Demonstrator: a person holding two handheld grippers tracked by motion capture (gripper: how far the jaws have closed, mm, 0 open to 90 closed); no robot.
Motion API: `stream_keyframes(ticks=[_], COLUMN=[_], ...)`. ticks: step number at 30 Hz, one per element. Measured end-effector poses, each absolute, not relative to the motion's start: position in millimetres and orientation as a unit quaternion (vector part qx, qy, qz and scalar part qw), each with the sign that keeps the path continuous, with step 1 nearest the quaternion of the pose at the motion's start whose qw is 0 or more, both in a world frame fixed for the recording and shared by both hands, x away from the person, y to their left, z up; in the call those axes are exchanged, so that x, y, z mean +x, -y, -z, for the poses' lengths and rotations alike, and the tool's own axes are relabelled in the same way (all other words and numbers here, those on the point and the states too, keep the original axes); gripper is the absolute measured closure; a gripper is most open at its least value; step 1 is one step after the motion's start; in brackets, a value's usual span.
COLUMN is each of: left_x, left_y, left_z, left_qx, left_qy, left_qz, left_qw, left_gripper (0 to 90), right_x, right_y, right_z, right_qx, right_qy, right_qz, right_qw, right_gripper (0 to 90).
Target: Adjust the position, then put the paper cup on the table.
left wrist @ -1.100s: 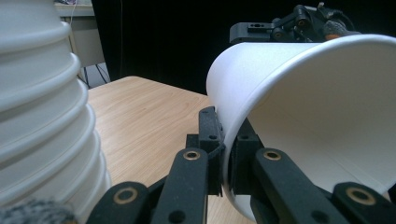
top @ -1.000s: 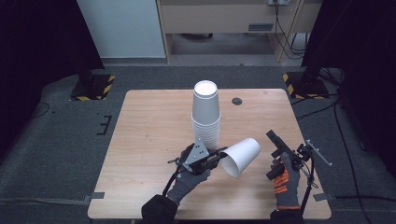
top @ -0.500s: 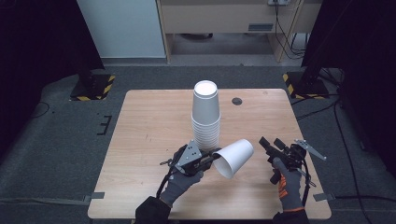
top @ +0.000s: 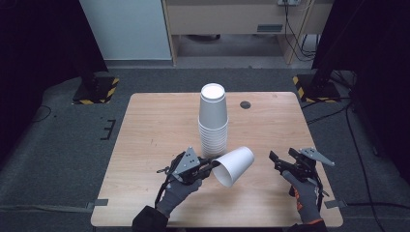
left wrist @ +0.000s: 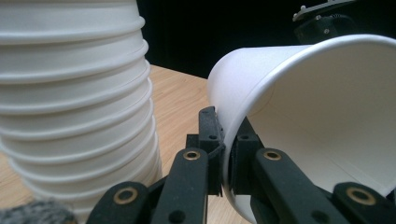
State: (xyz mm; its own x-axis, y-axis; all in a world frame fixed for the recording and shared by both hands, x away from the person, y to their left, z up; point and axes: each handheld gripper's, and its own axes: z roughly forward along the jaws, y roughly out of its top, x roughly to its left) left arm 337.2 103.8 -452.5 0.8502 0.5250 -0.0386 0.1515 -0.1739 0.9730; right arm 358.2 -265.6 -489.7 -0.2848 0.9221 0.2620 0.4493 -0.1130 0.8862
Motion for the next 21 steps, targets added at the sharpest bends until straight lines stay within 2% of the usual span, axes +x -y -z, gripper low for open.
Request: stream_keyframes(ticks=[21], left_x=[321.9], left_y=[-143.4], left_z=[440.5], left_qx=[0.773], left_qy=[-0.231], left_qz=[-0.148], left_qw=[0.571], left_gripper=[85.8], right_x=[353.7], right_y=[284.8], right_z=[500.7], right_qx=[0.56], right_qy=[-0.639], right_qz=[-0.471], right_qw=[0.237], right_gripper=[11.3])
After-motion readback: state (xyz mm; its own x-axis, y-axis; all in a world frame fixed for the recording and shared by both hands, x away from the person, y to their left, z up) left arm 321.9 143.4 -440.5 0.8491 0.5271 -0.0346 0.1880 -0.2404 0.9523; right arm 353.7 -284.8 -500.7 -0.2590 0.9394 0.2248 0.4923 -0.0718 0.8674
